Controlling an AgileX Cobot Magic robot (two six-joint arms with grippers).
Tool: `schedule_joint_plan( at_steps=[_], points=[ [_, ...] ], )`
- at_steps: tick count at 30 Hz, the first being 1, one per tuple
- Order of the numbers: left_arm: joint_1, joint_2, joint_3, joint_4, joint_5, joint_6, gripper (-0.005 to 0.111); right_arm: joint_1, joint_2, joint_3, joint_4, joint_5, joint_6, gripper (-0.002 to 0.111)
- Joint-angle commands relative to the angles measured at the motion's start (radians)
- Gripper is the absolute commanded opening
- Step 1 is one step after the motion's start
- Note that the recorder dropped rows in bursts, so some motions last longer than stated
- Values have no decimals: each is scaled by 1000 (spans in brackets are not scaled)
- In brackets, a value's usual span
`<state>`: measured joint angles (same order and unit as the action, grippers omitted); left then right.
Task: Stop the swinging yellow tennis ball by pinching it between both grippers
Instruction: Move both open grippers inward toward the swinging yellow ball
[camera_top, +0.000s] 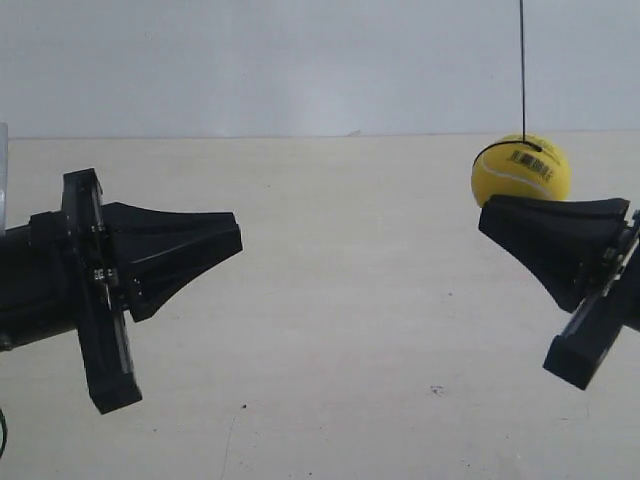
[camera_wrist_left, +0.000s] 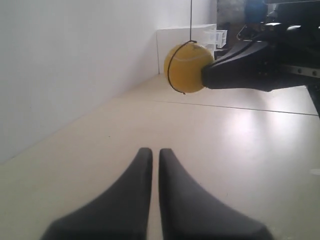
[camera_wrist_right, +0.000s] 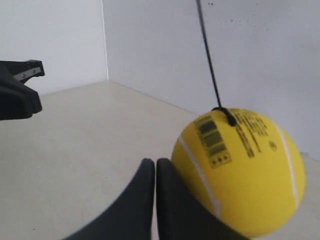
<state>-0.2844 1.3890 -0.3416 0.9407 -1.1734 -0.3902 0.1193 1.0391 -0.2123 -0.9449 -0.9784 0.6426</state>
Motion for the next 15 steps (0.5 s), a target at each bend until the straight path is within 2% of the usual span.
schedule_joint_plan(
  at_steps=[1,12,15],
  points=[
    [-7,5,-3,-40,31,26,5,3,6,-10,24,19,-28,0],
    [-7,5,-12,-59,31,40,5,5,7,-10,26,-1,-22,0],
    [-7,5,-16,-47,31,38,5,37,7,-10,26,-10,-14,0]
  ],
)
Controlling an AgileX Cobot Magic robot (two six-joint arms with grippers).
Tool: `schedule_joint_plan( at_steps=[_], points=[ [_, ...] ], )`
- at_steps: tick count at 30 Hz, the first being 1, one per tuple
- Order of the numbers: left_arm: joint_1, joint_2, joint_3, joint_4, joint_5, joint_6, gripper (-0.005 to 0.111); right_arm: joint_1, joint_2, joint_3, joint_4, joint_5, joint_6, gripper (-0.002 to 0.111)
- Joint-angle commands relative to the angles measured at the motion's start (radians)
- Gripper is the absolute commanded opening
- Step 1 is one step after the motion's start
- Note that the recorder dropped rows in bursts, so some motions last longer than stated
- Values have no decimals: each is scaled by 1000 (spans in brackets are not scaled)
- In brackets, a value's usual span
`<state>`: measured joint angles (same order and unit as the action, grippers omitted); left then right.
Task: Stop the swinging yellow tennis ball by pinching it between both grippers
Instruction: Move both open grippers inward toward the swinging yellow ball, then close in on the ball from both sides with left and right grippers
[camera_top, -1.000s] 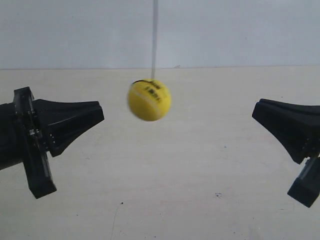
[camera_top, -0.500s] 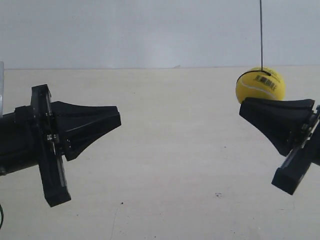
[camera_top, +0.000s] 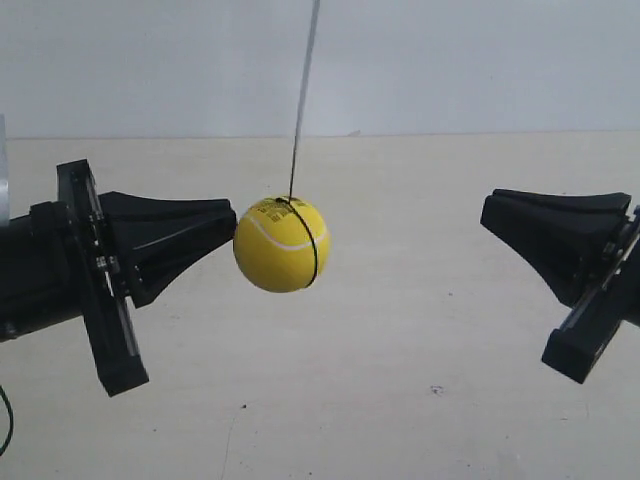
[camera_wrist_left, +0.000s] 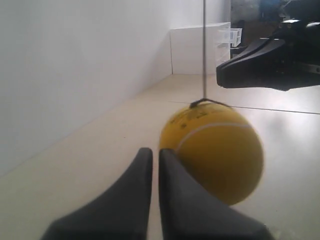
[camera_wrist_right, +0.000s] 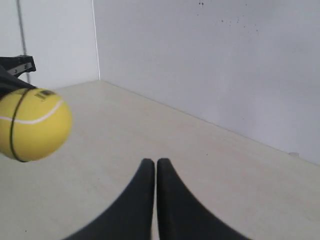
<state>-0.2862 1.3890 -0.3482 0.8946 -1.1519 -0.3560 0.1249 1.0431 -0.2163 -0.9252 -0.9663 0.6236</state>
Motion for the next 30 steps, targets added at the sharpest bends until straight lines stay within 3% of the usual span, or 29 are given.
schedule_joint_plan(
  at_steps=[1,7,15,23,30],
  points=[
    [-5,5,-10,12,9,-6,5,49,4,-6,6,-22,3,0],
    [-5,5,-10,38,9,-17,5,106,4,-6,46,-11,-29,0],
    [-5,5,-13,122,-6,-70,5,106,4,-6,19,-9,-1,0],
    [-93,5,-13,57,17,-19,5,106,4,-6,-24,-8,31,0],
    [-99,5,-28,34,47,-9,5,106,16,-6,-42,-58,40,0]
  ],
)
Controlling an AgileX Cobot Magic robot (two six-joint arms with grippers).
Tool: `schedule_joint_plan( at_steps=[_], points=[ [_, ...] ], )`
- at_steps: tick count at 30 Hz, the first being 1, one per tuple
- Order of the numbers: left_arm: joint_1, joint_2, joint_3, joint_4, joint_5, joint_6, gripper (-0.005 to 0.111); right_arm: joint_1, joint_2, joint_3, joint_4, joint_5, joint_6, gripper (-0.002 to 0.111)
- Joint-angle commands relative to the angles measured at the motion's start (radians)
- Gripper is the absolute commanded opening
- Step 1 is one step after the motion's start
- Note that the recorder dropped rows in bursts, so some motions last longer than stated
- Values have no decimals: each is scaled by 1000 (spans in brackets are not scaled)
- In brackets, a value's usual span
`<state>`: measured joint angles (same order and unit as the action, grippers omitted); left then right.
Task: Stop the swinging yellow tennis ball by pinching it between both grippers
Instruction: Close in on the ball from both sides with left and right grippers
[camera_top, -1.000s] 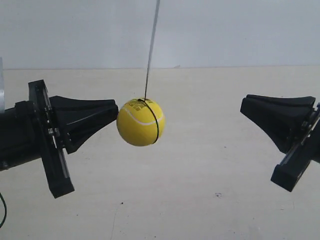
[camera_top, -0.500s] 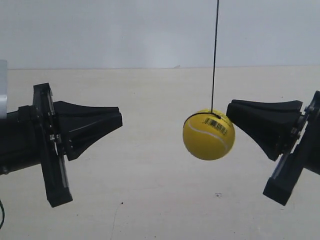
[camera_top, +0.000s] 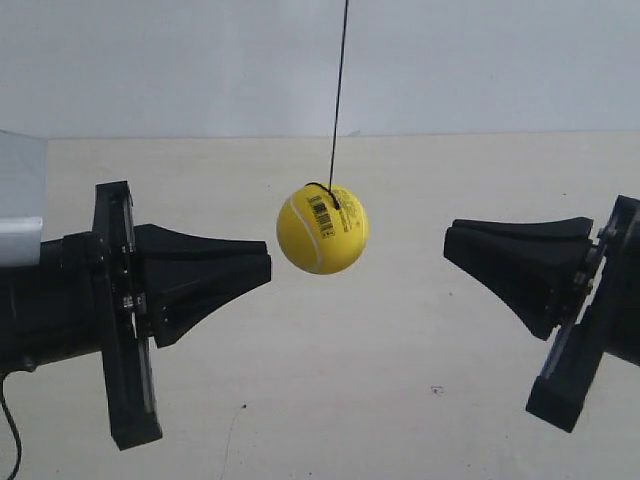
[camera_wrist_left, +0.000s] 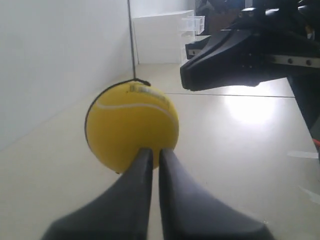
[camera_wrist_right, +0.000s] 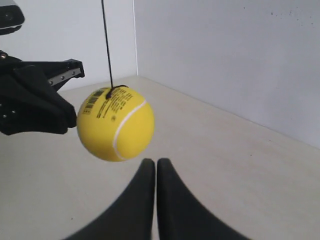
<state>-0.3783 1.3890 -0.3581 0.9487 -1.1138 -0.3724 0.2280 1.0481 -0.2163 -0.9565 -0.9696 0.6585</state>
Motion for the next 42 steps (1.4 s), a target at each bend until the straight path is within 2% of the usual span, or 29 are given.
schedule_joint_plan(
  at_steps=[1,9,17,23,28,42],
  points=[
    [-7,7,-25,-20,9,7,5,3,24,-6,-10,-74,5,0],
    [-7,80,-50,4,-13,-10,5,3,103,-6,-4,-156,-36,0],
    [-16,157,-81,9,-74,-7,5,3,103,-6,-4,-146,-39,0],
    [-61,160,-84,-21,-65,35,5,3,103,-6,-6,-139,-37,0],
    [-62,160,-84,-62,-63,60,5,3,103,-6,19,-100,-53,0],
    [-65,160,-84,-62,-88,76,5,3,103,-6,23,-110,-63,0]
  ],
)
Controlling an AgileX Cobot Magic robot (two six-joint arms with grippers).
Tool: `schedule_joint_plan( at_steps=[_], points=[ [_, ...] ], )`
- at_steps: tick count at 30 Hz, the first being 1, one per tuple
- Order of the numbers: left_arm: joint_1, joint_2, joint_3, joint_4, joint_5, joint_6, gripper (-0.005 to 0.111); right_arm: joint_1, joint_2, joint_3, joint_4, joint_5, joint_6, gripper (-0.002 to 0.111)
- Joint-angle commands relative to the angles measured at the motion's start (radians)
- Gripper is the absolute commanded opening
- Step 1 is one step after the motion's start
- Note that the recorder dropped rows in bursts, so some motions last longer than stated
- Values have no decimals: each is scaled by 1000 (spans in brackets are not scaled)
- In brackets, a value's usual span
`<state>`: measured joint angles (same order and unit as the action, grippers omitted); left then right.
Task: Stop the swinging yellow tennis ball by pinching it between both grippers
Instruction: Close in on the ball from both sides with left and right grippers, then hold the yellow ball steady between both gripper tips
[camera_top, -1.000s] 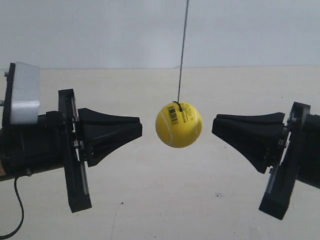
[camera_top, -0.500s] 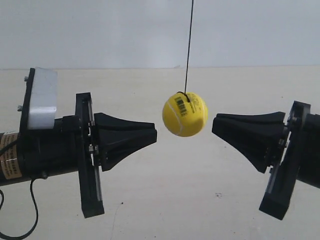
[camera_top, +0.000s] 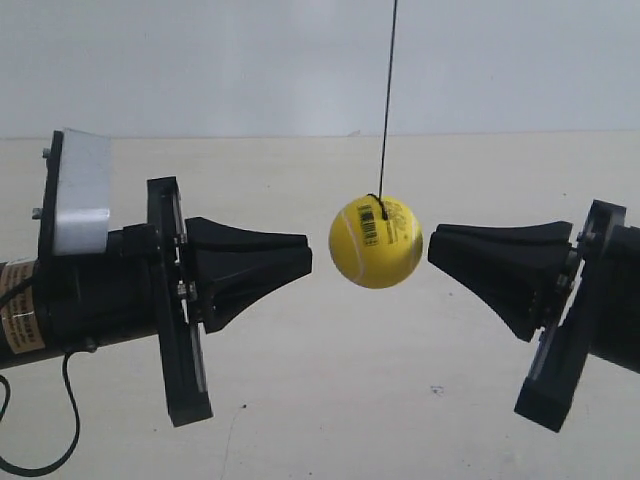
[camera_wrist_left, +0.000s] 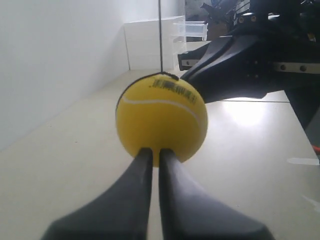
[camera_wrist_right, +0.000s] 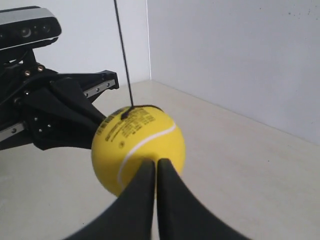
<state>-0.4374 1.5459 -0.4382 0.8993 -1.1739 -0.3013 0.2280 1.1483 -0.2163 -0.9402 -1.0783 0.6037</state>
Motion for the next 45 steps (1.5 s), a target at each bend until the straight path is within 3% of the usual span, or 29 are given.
schedule_joint_plan(
  at_steps=[1,13,20,45],
  points=[
    [-6,3,-4,-15,-29,5,5,3,3,-6,10,-1,-8,0],
    [-8,3,-25,16,-26,-19,5,3,5,-17,-6,5,9,0],
    [-71,3,-25,-11,24,8,5,3,63,-17,-24,-55,11,0],
    [-72,3,-25,-28,35,23,5,3,61,-17,-33,-55,10,0]
  ],
)
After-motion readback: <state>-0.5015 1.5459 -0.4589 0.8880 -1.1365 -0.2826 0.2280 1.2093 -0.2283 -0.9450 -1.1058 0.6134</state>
